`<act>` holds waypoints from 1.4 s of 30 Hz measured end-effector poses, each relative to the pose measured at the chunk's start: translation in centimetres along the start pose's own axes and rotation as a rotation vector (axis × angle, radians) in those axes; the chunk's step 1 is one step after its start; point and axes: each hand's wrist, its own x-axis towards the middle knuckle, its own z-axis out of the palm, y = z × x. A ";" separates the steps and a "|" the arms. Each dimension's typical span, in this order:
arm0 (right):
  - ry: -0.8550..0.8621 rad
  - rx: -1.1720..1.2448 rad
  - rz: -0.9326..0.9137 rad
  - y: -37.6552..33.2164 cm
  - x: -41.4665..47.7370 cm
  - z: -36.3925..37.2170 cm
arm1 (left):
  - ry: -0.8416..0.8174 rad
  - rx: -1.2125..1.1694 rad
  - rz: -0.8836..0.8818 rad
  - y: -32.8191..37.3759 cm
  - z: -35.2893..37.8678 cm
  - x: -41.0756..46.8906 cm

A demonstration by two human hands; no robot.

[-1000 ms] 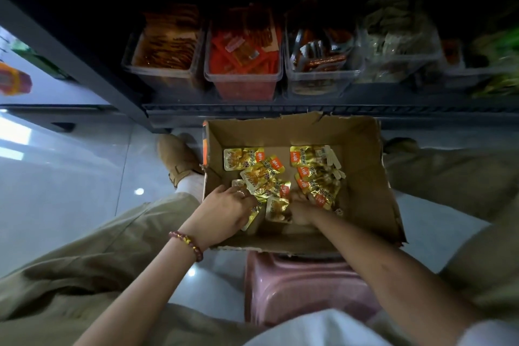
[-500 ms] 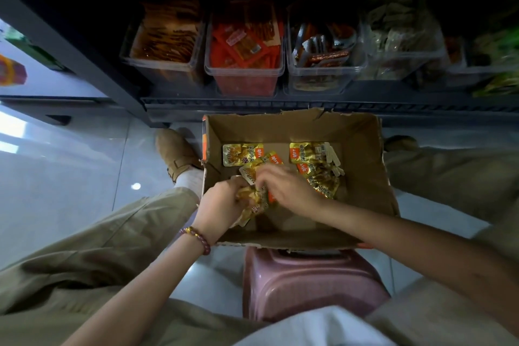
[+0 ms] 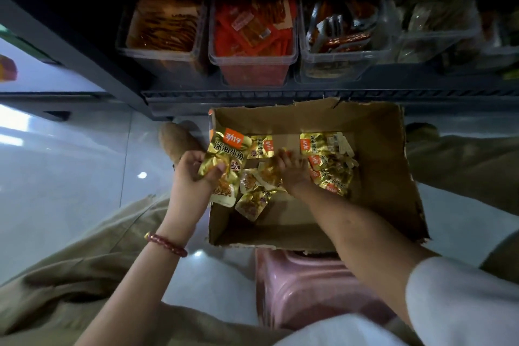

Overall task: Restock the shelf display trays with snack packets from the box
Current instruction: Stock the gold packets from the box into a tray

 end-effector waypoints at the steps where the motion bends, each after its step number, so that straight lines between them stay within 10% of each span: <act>1: 0.061 -0.029 -0.022 0.2 -0.2 0.7 | 0.004 0.004 0.018 -0.2 0.2 0.1; 13: 0.789 0.651 -0.542 5.4 -9.4 -5.6 | -0.233 0.499 0.113 -0.7 2.5 -1.2; 22: 1.039 0.072 -0.679 5.1 -17.7 -13.0 | -0.334 -0.252 -0.015 9.5 6.0 -2.6; 28: 0.975 -0.041 -0.703 9.7 -19.7 -16.4 | -0.358 -0.060 0.234 12.5 9.3 -2.9; 42: 0.850 1.358 -0.620 14.8 -26.0 -23.7 | -0.287 0.187 0.781 20.0 15.0 -4.2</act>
